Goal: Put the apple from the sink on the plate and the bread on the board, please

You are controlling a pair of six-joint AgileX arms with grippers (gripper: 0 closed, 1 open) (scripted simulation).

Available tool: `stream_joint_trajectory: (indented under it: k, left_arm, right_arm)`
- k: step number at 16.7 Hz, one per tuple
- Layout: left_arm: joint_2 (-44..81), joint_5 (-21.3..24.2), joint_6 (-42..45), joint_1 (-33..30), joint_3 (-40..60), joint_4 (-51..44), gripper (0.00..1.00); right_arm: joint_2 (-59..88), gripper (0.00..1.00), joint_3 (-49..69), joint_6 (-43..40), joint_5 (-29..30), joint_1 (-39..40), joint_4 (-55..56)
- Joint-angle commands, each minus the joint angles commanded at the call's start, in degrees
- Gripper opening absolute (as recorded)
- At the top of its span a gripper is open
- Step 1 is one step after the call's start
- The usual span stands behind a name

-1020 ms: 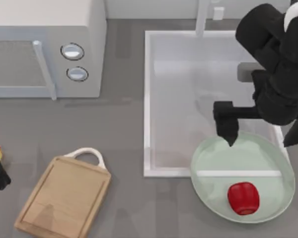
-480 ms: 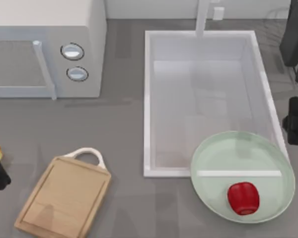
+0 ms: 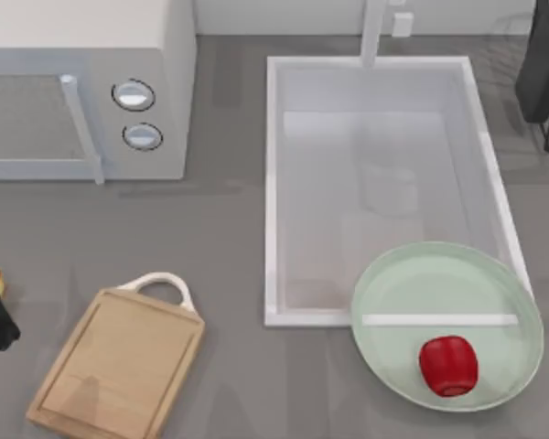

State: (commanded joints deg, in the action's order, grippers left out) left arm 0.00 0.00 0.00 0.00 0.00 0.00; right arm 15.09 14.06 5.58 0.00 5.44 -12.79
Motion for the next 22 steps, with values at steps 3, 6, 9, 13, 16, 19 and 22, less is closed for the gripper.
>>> stream_joint_trajectory:
  k: [3, 6, 9, 13, 16, 19, 22]
  left_arm:
    - [0.0, 0.0, 0.0, 0.0, 0.0, 0.0, 1.00]
    - [0.0, 0.0, 0.0, 0.0, 0.0, 0.0, 1.00]
    - [0.0, 0.0, 0.0, 0.0, 0.0, 0.0, 1.00]
    - [0.6, 0.0, 0.2, 0.1, 0.6, -0.6, 1.00]
    - [6.1, 0.0, 1.4, 0.7, 5.7, -5.0, 1.00]
    - [17.1, 0.0, 3.5, 1.7, 14.3, -12.2, 1.00]
    - [33.0, 0.0, 5.8, 2.8, 24.6, -20.5, 1.00]
  right_arm:
    - [-10.1, 1.00, -9.2, -3.5, 0.0, -3.4, 8.2]
    - [-14.8, 1.00, -13.7, -5.4, 0.0, -5.3, 12.5]
    - [-15.1, 1.00, -14.1, -5.6, 0.0, -5.4, 12.8]
    - [-15.1, 1.00, -14.1, -5.6, 0.0, -5.4, 12.8]
    - [-15.1, 1.00, -14.1, -5.6, 0.0, -5.4, 12.8]
    - [-15.1, 1.00, -14.1, -5.6, 0.0, -5.4, 12.8]
    - [-15.1, 1.00, -14.1, -5.6, 0.0, -5.4, 12.8]
